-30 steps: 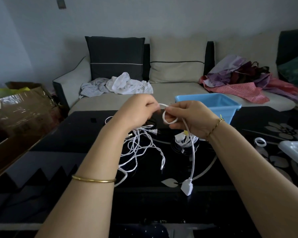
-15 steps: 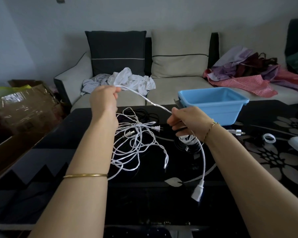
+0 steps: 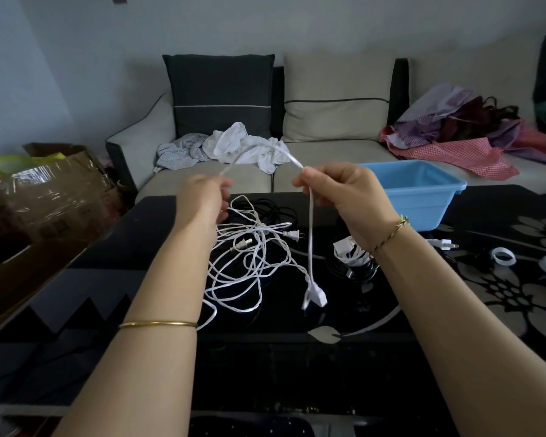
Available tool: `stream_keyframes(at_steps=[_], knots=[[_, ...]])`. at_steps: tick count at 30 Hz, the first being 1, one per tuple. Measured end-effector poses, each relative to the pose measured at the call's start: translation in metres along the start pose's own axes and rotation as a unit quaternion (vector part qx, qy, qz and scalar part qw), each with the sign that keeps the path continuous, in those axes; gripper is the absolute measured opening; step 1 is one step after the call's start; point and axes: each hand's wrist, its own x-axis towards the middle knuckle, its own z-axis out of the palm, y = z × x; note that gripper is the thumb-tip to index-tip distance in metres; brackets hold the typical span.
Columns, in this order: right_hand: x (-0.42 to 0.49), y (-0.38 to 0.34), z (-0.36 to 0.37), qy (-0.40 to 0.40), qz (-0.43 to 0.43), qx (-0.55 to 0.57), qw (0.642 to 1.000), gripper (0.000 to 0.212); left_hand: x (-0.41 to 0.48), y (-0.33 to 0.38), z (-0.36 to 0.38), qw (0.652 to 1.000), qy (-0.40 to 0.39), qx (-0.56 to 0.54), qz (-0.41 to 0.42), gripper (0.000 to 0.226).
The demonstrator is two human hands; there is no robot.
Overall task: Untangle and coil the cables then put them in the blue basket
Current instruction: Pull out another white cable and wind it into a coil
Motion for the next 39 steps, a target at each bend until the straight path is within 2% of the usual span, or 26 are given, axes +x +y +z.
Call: stream_keyframes(at_steps=[3, 5, 7, 10, 14, 15, 19, 21, 22, 23, 24, 25, 26, 27, 28, 29, 30, 31, 32, 33, 35, 37, 39], knots=[[0.002, -0.007, 0.001, 0.045, -0.007, 0.003, 0.999, 0.021, -0.008, -0.010, 0.006, 0.984, -0.098, 0.141, 0.043, 0.015], [0.005, -0.007, 0.002, 0.058, 0.020, 0.045, 0.997, 0.024, -0.014, -0.013, 0.010, 0.969, -0.100, 0.199, 0.103, 0.008], [0.006, -0.008, 0.005, 0.066, 0.044, 0.087, 0.993, 0.026, -0.018, -0.009, 0.012, 0.974, -0.080, 0.166, 0.133, 0.008], [0.009, -0.010, 0.008, 0.080, 0.075, 0.167, 0.980, 0.029, -0.026, 0.000, 0.016, 0.975, -0.153, 0.071, 0.146, 0.015], [0.015, -0.009, 0.010, 0.098, 0.129, 0.284, 0.945, 0.027, -0.035, -0.001, 0.015, 0.946, -0.195, 0.128, 0.224, 0.010], [0.016, -0.008, 0.011, 0.104, 0.146, 0.319, 0.930, 0.027, -0.037, -0.001, 0.014, 0.943, -0.228, 0.119, 0.210, 0.006], [0.022, 0.001, 0.006, 0.152, 0.207, 0.465, 0.847, 0.030, -0.039, -0.012, 0.015, 0.912, -0.393, 0.086, 0.079, 0.036], [0.026, 0.012, 0.002, 0.183, 0.227, 0.504, 0.813, 0.031, -0.038, -0.023, 0.016, 0.893, -0.444, 0.063, 0.033, 0.033], [0.027, 0.019, 0.000, 0.195, 0.239, 0.496, 0.812, 0.031, -0.037, -0.028, 0.017, 0.892, -0.448, 0.051, 0.015, 0.028], [0.027, 0.026, -0.001, 0.200, 0.256, 0.458, 0.827, 0.031, -0.036, -0.030, 0.018, 0.899, -0.436, 0.037, -0.003, 0.026], [0.025, 0.034, -0.001, 0.197, 0.270, 0.374, 0.865, 0.032, -0.033, -0.032, 0.019, 0.910, -0.414, 0.019, -0.019, 0.025], [0.024, 0.043, -0.002, 0.187, 0.278, 0.233, 0.913, 0.034, -0.030, -0.031, 0.021, 0.921, -0.387, -0.004, -0.033, 0.025], [0.021, 0.049, -0.003, 0.176, 0.270, 0.056, 0.945, 0.036, -0.027, -0.029, 0.021, 0.930, -0.364, -0.026, -0.041, 0.025], [0.020, 0.053, -0.004, 0.173, 0.237, -0.123, 0.948, 0.035, -0.024, -0.026, 0.022, 0.935, -0.349, -0.045, -0.047, 0.026], [0.020, 0.054, -0.005, 0.188, 0.180, -0.249, 0.933, 0.027, -0.021, -0.023, 0.022, 0.937, -0.341, -0.062, -0.054, 0.026], [0.019, 0.050, -0.004, 0.193, 0.125, -0.297, 0.927, 0.010, -0.020, -0.021, 0.023, 0.936, -0.338, -0.077, -0.065, 0.026], [0.019, 0.047, -0.002, 0.181, 0.079, -0.313, 0.929, 0.014, -0.019, -0.020, 0.024, 0.933, -0.340, -0.089, -0.078, 0.027], [0.019, 0.047, -0.001, 0.148, 0.030, -0.320, 0.935, 0.035, -0.018, -0.019, 0.025, 0.928, -0.345, -0.102, -0.092, 0.027], [0.019, 0.047, 0.002, 0.095, -0.013, -0.321, 0.942, 0.045, -0.018, -0.019, 0.026, 0.923, -0.353, -0.116, -0.104, 0.028], [0.018, 0.048, 0.005, 0.056, -0.039, -0.317, 0.946, 0.045, -0.018, -0.019, 0.027, 0.915, -0.362, -0.134, -0.115, 0.028], [0.017, 0.050, 0.010, 0.023, -0.057, -0.300, 0.952, 0.027, -0.017, -0.018, 0.027, 0.898, -0.385, -0.171, -0.130, 0.028], [0.018, 0.053, 0.008, 0.036, -0.058, -0.283, 0.957, 0.013, -0.018, -0.018, 0.026, 0.885, -0.408, -0.184, -0.129, 0.028], [0.019, 0.053, 0.005, 0.064, -0.052, -0.253, 0.964, 0.007, -0.021, -0.019, 0.027, 0.883, -0.421, -0.173, -0.113, 0.026]])
